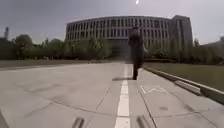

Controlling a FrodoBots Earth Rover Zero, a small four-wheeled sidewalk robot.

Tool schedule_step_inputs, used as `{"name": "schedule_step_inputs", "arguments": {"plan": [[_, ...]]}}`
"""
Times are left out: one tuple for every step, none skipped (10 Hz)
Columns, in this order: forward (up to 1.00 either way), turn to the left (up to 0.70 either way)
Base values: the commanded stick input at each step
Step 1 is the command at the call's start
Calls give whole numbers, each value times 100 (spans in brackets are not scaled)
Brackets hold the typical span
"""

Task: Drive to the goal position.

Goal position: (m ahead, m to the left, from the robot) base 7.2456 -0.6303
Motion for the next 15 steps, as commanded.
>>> {"name": "schedule_step_inputs", "arguments": {"plan": [[70, 0], [70, 0], [70, 0], [70, 0], [70, 0], [70, 0], [70, 0], [70, 0], [70, 0], [70, 0], [70, 0], [70, 0], [70, 0], [70, 0], [70, 0]]}}
